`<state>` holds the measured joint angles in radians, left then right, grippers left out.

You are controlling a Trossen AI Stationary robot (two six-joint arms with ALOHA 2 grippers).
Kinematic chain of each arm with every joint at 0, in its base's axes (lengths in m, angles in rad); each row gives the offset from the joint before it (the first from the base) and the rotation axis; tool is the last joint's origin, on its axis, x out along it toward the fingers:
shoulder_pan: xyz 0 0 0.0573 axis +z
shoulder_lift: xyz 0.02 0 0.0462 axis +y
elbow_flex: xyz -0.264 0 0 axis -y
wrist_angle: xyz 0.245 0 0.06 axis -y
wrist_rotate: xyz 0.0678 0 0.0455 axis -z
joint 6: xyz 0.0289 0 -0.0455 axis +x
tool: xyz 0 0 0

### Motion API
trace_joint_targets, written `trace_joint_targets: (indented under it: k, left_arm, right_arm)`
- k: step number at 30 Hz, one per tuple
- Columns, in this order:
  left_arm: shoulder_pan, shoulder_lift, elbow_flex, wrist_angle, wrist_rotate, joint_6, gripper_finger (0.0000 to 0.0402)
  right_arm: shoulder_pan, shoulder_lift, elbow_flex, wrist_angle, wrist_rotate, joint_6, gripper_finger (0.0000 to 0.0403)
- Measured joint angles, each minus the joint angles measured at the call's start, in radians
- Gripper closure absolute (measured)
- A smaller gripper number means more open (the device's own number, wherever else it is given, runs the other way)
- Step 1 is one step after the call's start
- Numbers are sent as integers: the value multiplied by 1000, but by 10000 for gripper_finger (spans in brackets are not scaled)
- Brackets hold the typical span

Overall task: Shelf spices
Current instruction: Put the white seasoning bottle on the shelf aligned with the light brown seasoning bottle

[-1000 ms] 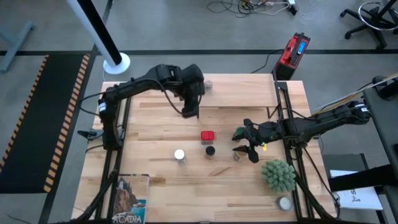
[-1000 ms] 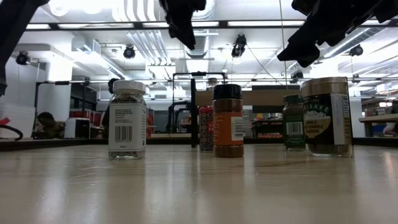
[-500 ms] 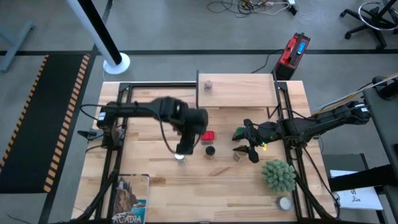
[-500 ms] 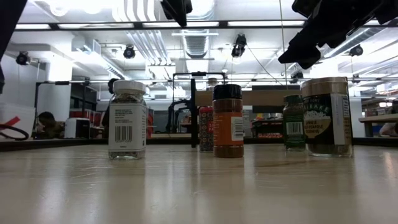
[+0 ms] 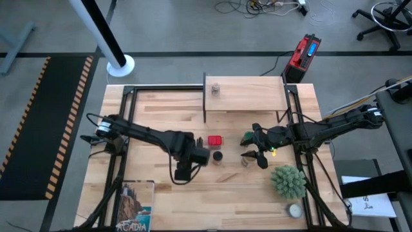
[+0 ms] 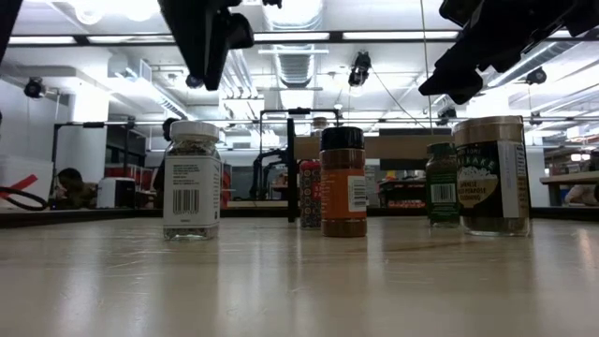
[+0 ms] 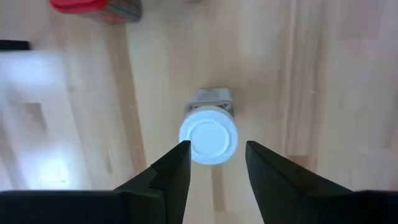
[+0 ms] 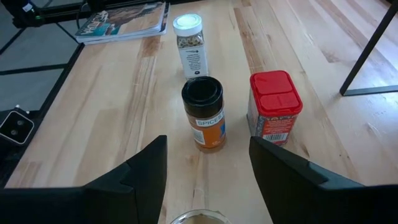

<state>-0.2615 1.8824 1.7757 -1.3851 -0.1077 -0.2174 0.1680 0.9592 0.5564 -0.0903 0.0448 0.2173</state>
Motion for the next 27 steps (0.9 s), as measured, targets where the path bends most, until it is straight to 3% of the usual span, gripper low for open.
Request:
trace_joint_targets:
  k: [8,16,21,27]
  left_arm:
    - [-13,-108,-124,161,-23,-87,217]
    - [-16,-228,-325,313,-23,-169,150]
    - [-17,-233,-410,385,-13,-186,113]
    - [-17,-203,-422,405,-7,-181,85]
  right_arm:
    - [0,0,0,4,0,0,199]
    - [0,0,0,4,0,0,199]
    - [0,0,0,18,0,0,199]
    - [0,0,0,20,0,0,199]
